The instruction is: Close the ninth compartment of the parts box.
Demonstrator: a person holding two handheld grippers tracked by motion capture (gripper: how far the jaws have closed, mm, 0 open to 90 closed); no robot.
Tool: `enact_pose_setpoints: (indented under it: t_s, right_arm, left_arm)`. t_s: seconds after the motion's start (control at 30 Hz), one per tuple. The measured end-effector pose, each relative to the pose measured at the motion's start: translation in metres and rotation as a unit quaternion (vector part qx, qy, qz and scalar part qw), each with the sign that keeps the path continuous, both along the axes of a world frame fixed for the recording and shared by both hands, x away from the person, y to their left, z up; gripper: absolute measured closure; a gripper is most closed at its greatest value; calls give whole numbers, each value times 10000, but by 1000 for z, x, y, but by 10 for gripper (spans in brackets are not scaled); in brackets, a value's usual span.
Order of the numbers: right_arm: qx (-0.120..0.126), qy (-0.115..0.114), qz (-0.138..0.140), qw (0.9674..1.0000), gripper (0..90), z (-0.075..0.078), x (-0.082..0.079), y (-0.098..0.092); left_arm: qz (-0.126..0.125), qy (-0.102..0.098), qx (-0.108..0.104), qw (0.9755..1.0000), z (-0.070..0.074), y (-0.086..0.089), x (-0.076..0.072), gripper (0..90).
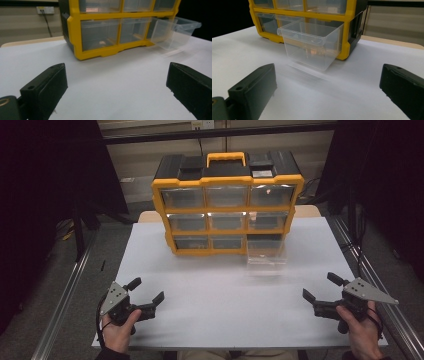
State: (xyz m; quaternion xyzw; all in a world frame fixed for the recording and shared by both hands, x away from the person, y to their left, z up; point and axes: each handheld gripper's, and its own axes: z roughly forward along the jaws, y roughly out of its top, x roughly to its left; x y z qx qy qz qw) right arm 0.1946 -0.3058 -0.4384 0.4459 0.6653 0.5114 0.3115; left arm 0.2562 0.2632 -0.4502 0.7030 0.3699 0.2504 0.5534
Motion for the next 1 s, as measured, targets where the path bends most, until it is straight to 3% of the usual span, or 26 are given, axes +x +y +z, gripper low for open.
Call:
enact_pose_setpoints:
  t_s: [0.2,0.23,0.47,0.8,1.0]
  right_arm:
    - [-14,28,25,10000,3,-1,1,1]
    - [-23,66,82,9999,3,-1,1,1]
    - [-5,172,192,9997,3,-3,5,5]
    - [-94,160,270,9995,1,-2,7,13]
    - [-3,136,215,9997,2,5,14,18]
  left_arm:
    - [-29,93,-54,9999,0,-1,1,32]
    - [-36,83,35,10000,0,-1,2,32]
    - [-10,170,94,9998,0,-1,3,32]
    - [-26,134,169,9998,0,0,3,31]
    - [-66,96,166,9998,0,0,2,31]
